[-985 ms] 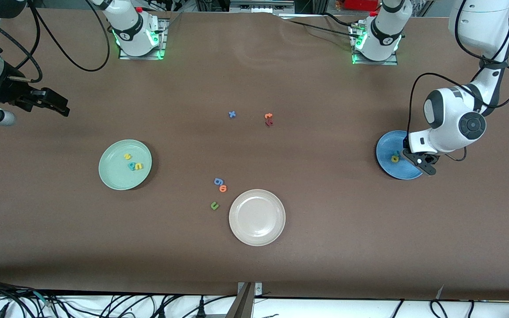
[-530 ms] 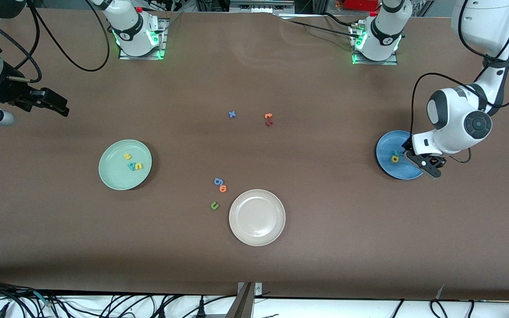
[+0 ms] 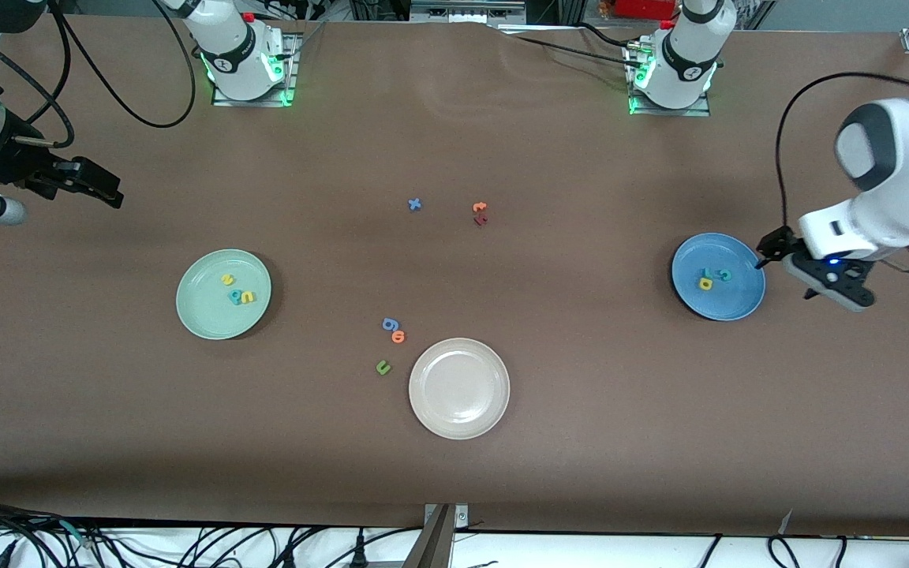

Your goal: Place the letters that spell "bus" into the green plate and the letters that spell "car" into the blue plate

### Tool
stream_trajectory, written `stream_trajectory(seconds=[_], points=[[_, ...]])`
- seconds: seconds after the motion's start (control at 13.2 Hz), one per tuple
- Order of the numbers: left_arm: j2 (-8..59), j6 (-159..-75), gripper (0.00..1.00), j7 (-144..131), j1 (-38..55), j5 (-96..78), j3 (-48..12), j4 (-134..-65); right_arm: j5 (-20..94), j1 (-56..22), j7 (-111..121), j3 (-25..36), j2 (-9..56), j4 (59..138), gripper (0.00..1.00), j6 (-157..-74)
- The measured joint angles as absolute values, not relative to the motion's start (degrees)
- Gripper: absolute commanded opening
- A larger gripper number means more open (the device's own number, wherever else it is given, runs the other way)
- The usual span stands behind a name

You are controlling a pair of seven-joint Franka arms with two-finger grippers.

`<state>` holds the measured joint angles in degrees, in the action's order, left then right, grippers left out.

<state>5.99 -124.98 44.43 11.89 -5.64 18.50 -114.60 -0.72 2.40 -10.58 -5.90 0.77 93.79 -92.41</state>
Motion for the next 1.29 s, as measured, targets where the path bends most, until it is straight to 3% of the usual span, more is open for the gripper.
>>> stream_trajectory(seconds=[0.45, 0.76, 0.98, 1.29], points=[[4.4, -116.4, 1.00, 37.9, 11.9, -2.4, 17.3, -100.5, -0.7, 2.4, -10.6, -5.9, 0.8, 93.8, 1.00, -92.4], [4.4, -110.7, 1.00, 27.9, 11.7, -2.2, 16.0, -99.0, -0.7, 2.4, -10.6, -5.9, 0.8, 93.8, 1.00, -92.4], [4.3, -102.0, 1.00, 10.8, 11.5, -2.2, 13.3, -94.8, -0.7, 2.4, -10.6, -5.9, 0.8, 93.8, 1.00, -92.4], [4.3, -93.2, 1.00, -5.1, 0.0, -2.1, 0.2, -92.0, -0.7, 2.4, -10.6, -5.9, 0.8, 93.8, 1.00, -92.4]])
